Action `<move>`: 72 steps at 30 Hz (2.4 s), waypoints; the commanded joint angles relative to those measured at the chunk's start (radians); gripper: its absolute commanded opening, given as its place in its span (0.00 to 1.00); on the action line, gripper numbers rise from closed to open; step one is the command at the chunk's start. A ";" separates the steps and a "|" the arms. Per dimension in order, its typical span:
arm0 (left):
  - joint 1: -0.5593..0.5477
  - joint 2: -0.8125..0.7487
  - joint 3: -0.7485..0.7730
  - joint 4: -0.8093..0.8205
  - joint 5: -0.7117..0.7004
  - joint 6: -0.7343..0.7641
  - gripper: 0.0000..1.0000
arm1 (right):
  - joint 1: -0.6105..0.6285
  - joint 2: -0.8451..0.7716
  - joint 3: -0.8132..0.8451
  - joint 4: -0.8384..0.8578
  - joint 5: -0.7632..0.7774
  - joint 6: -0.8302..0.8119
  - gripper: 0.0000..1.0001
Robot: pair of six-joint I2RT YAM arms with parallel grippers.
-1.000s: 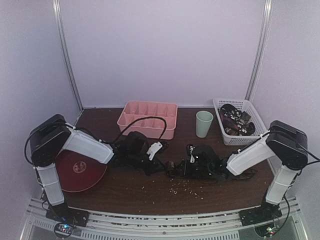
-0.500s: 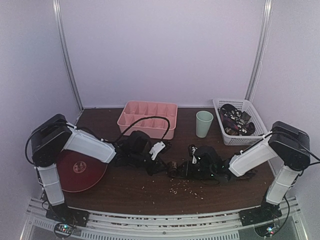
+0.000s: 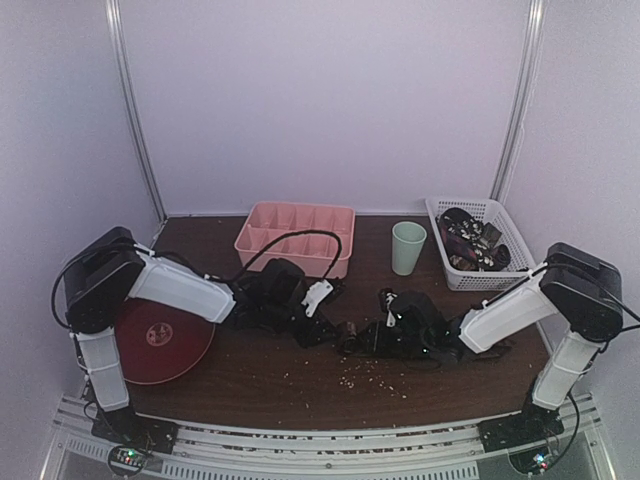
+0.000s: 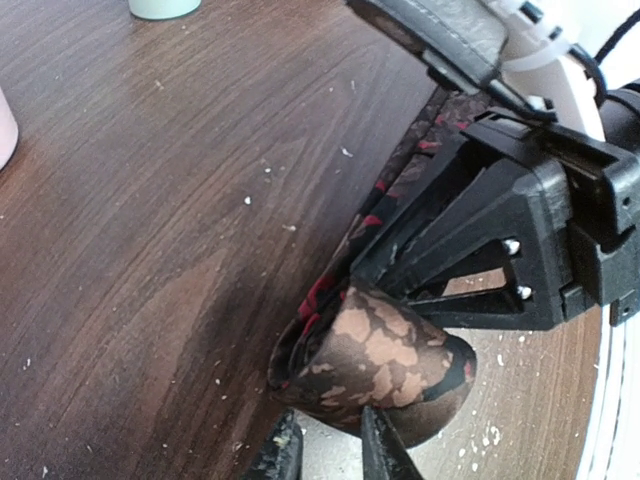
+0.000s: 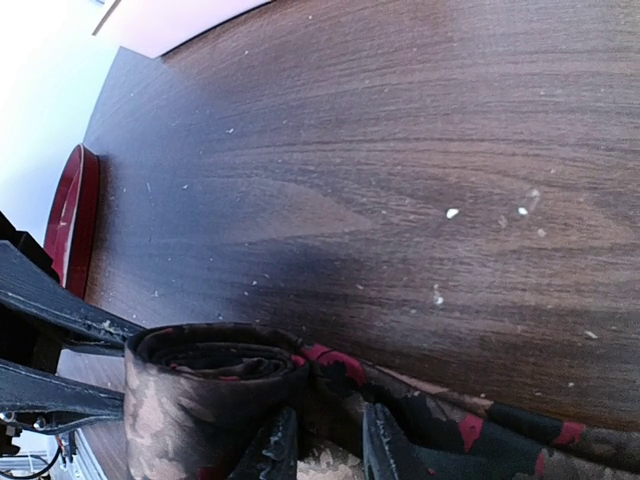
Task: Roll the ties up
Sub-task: Roll the tie at the center of the board.
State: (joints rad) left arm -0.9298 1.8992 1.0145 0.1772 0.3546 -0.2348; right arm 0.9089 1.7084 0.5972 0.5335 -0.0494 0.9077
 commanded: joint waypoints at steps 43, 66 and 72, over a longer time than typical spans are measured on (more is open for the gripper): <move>-0.045 0.067 0.147 -0.045 0.005 -0.052 0.05 | -0.007 -0.229 -0.089 -0.182 0.202 -0.023 0.30; -0.074 0.156 0.220 0.019 0.005 -0.114 0.06 | -0.011 -0.208 -0.046 -0.131 0.093 0.005 0.44; -0.073 0.118 0.198 0.024 -0.039 -0.133 0.08 | -0.025 -0.132 -0.033 -0.102 0.069 -0.003 0.33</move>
State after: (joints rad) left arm -0.9989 2.0377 1.2102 0.1619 0.3553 -0.3470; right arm 0.8993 1.5349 0.5495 0.4202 0.0383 0.9127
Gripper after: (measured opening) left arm 0.066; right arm 0.357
